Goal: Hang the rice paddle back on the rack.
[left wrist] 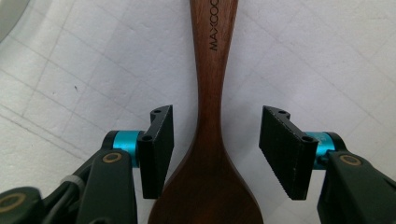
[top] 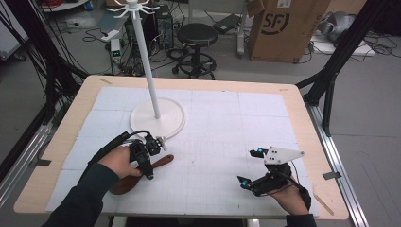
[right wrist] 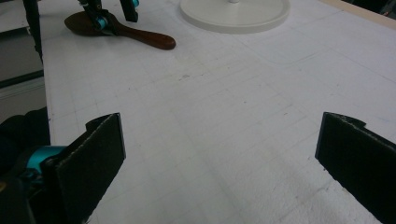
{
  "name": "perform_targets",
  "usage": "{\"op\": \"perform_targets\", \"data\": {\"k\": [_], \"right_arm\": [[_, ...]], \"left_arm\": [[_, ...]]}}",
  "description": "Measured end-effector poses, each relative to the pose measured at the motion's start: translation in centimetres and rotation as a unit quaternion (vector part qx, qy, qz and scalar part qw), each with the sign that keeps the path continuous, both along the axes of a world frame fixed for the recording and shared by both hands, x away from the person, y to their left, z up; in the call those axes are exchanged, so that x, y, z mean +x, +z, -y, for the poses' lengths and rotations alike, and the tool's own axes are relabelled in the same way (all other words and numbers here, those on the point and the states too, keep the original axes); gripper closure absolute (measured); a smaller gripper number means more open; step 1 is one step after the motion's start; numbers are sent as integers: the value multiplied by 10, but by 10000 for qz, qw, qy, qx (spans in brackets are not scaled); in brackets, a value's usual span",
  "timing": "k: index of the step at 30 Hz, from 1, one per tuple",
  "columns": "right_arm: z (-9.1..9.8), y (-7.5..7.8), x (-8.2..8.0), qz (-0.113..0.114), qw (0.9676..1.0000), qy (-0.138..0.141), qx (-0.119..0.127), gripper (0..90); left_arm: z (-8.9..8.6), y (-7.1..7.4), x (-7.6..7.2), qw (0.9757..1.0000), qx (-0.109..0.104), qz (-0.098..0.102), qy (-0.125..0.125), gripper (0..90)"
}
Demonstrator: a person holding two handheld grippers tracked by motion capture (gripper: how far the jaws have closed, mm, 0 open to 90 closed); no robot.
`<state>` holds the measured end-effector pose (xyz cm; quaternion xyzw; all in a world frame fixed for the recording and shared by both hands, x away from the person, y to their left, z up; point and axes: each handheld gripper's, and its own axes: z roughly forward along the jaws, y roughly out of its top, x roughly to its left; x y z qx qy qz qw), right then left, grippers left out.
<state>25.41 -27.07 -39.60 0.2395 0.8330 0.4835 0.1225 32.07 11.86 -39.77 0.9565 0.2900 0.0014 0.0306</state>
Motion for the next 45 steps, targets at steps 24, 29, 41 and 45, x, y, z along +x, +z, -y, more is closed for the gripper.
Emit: {"op": "perform_targets", "data": {"k": [24,29,41,45], "right_arm": [[0,-1,0,-37,10000,14,-18,4],[0,-2,1,-54,10000,3,-4,4],[0,-2,1,-113,9999,14,-35,4],[0,-3,1,-124,9999,24,-50,4]], "left_arm": [[3,-8,16,9994,80,-333,91,622],[4,-9,16,9994,114,-308,107,639],[3,-11,18,9992,168,-325,179,654],[3,-10,19,9991,158,-347,176,672]]}}
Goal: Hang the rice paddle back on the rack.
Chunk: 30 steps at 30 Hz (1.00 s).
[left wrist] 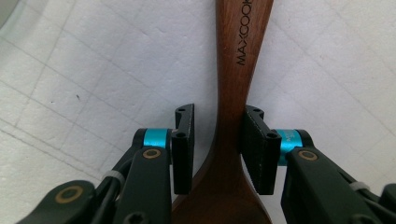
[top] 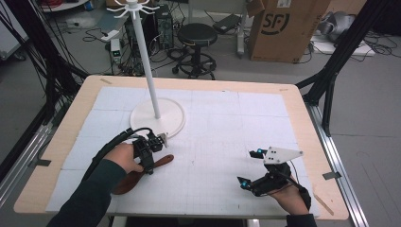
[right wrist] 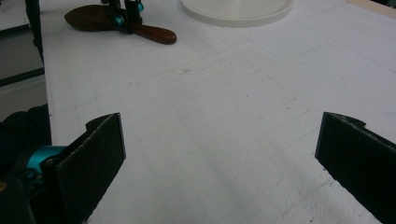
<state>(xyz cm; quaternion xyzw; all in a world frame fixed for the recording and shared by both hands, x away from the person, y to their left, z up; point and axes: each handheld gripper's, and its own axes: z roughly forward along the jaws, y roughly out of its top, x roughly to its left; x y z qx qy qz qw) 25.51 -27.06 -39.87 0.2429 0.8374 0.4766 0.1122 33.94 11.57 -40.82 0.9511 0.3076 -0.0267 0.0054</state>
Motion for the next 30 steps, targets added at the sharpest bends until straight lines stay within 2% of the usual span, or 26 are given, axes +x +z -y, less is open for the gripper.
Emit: {"op": "perform_targets", "data": {"k": [12,20,30], "right_arm": [[0,0,0,-7,10000,13,-24,4],[0,-1,0,-19,10000,8,-16,4],[0,-1,0,-11,10000,-5,-30,4]], "left_arm": [[0,0,0,10000,-15,-29,-20,758],[0,0,-1,10000,-21,38,-43,772],[0,0,-4,9997,-50,144,-195,777]]}}
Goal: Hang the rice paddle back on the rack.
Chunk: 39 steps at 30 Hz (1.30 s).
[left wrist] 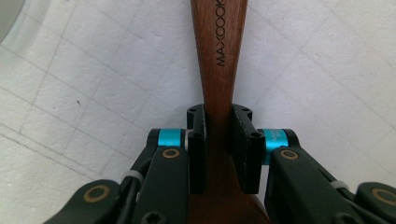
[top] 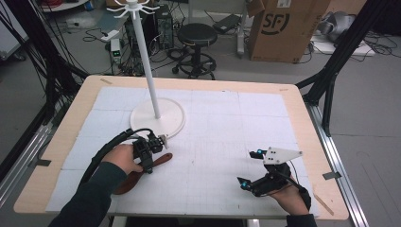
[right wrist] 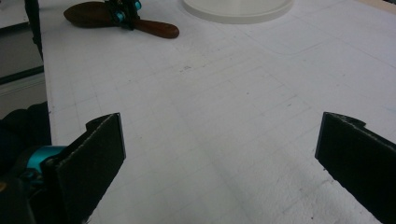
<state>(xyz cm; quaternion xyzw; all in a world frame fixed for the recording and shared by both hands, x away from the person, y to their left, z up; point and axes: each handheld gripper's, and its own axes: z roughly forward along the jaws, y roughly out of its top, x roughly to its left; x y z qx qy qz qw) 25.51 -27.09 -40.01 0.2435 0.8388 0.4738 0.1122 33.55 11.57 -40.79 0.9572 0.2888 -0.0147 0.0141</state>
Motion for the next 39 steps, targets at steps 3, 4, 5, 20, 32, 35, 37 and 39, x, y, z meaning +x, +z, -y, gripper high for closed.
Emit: {"op": "perform_targets", "data": {"k": [3,4,5,20,32,35,37,39], "right_arm": [[0,0,0,1,10000,-2,0,4],[0,0,0,3,10000,-2,-3,4],[0,0,0,2,10000,2,-3,4],[1,0,-1,1,10000,-22,1,4],[1,-2,-1,-2,10000,-36,-18,4],[1,-2,-1,-8,10000,-36,-25,4],[1,-3,-1,-14,10000,-32,-25,4],[0,-3,-1,-36,10000,-30,-26,4]], "left_arm": [[0,0,-1,10000,-24,9,-62,777],[0,0,-1,9999,-35,9,-111,778],[0,1,-2,9999,-40,34,-151,778],[-6,16,-9,9975,-524,375,-306,779],[-25,38,-7,9916,-1113,651,-96,779],[-30,42,-7,9894,-1249,740,-11,779],[-32,44,-7,9886,-1300,764,7,780],[-35,46,-7,9864,-1418,824,87,780]]}}
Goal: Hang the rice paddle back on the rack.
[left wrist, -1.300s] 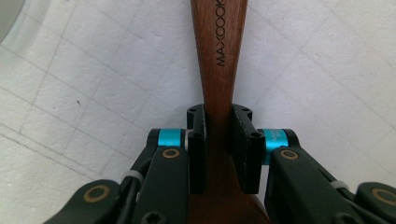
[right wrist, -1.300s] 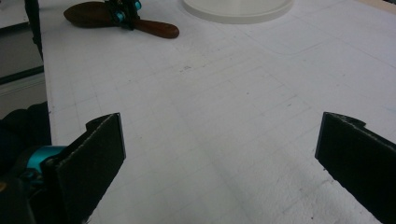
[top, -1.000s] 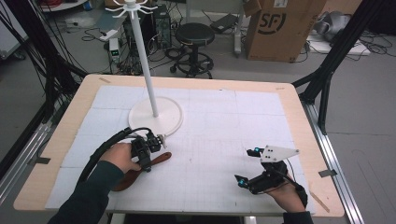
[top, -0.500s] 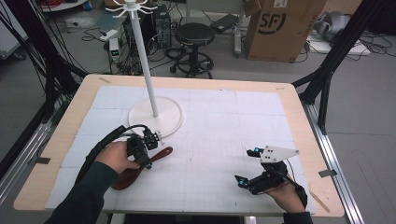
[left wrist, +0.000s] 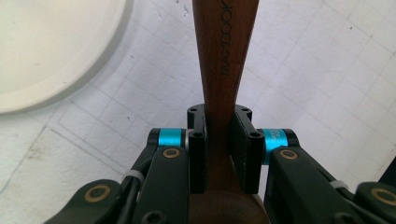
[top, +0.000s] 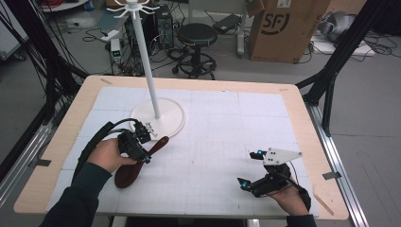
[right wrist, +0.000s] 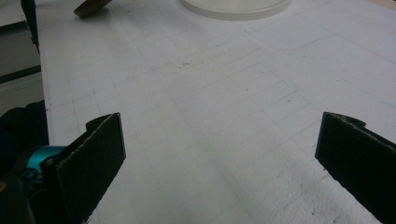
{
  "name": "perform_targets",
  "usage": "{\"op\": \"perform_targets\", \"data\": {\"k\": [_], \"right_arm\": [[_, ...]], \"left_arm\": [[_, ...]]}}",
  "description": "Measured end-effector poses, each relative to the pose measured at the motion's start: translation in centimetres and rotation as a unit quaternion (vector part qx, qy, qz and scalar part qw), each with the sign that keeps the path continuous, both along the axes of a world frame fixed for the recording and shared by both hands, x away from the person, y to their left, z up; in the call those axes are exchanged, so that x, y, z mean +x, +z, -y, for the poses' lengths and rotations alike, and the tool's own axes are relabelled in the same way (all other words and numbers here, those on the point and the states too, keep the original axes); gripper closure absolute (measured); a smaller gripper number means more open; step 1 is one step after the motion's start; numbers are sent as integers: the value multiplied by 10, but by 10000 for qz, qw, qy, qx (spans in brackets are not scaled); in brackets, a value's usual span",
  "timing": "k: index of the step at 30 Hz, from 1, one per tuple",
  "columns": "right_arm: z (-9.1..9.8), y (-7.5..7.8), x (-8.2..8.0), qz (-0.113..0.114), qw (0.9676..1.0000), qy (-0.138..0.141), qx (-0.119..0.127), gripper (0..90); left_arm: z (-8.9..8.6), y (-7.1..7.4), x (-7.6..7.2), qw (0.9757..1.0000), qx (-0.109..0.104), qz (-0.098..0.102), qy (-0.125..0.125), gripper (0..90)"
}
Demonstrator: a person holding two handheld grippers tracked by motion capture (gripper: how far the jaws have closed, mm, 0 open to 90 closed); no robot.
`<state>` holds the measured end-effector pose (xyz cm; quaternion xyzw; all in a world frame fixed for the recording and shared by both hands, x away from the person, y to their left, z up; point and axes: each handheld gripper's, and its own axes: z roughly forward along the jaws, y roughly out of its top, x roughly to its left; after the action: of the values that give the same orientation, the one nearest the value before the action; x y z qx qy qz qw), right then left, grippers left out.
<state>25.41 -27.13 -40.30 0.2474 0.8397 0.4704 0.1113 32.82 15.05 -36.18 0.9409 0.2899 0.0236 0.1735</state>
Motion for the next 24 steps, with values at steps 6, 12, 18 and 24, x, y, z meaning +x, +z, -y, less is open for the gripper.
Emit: {"op": "perform_targets", "data": {"k": [6,12,18,24], "right_arm": [[0,0,0,0,10000,0,5,4],[0,-1,0,-13,10000,-7,12,4],[0,-1,0,-6,10000,-11,-6,4],[0,-1,0,-2,10000,-16,-7,4]], "left_arm": [[-11,9,1,9997,-198,70,91,780],[-21,17,0,9985,-476,202,196,781],[-31,25,-2,9966,-710,315,274,782],[-41,33,-4,9940,-923,435,398,782]]}}
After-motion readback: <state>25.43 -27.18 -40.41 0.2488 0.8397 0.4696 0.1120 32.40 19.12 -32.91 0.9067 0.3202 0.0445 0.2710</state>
